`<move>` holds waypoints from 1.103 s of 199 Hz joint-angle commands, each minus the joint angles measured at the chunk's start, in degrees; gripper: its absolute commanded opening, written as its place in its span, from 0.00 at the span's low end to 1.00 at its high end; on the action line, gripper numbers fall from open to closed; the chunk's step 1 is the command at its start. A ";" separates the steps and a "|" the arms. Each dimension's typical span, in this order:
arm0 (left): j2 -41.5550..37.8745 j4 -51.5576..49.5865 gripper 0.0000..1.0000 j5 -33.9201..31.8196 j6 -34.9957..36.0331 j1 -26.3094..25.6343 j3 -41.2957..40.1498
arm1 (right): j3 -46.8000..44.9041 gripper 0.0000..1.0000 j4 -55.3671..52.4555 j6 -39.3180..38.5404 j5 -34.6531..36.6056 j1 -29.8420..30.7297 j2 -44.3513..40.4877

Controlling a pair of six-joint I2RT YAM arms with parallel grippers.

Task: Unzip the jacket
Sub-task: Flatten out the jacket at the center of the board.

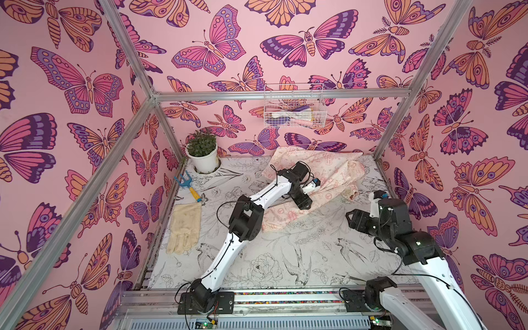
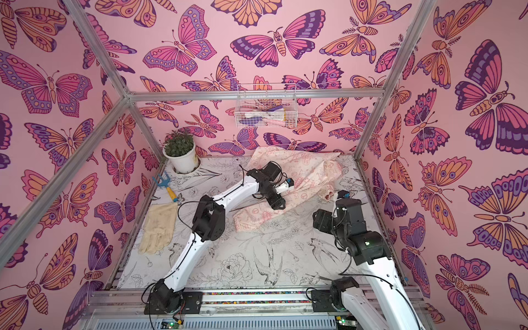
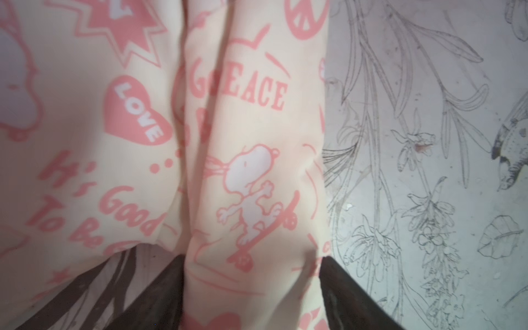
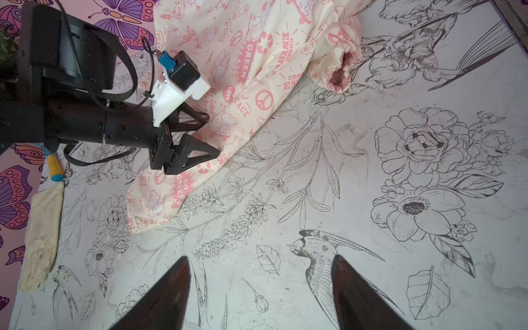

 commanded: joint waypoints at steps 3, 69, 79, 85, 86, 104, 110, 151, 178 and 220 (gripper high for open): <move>-2.89 -3.27 0.43 1.64 3.21 -0.57 -2.96 | -0.54 0.76 0.91 0.15 -0.44 -0.21 -0.28; -12.77 5.80 0.00 -7.36 2.96 -0.36 -12.48 | -3.23 0.76 3.87 4.10 3.31 -0.34 0.07; -17.37 11.03 0.00 -10.24 2.58 -0.07 -17.42 | -3.92 0.76 4.77 4.66 3.39 -0.36 1.10; -20.35 14.37 0.00 -12.21 2.12 0.19 -20.86 | -4.13 0.77 5.42 5.03 3.64 -0.36 2.07; -20.75 15.07 0.00 -12.56 2.04 0.25 -21.36 | -4.10 0.77 5.47 5.09 3.73 -0.36 2.16; -30.13 24.37 0.00 -18.78 0.81 1.47 -30.61 | -4.17 0.78 7.88 4.90 2.83 -0.74 5.45; -33.03 27.35 0.00 -21.12 0.09 2.08 -33.53 | -3.97 0.79 9.10 4.03 1.50 -0.96 6.65; -52.03 43.16 0.00 -36.32 -3.83 6.17 -50.31 | -2.32 0.84 16.52 1.91 -1.60 -2.57 17.54; -58.28 42.54 0.00 -43.64 -3.19 7.07 -52.83 | -2.24 0.85 25.09 1.86 -4.42 -3.70 27.99; -63.87 40.72 0.00 -48.83 -4.73 8.20 -55.10 | 3.59 0.87 27.83 -0.80 -10.00 -3.42 44.62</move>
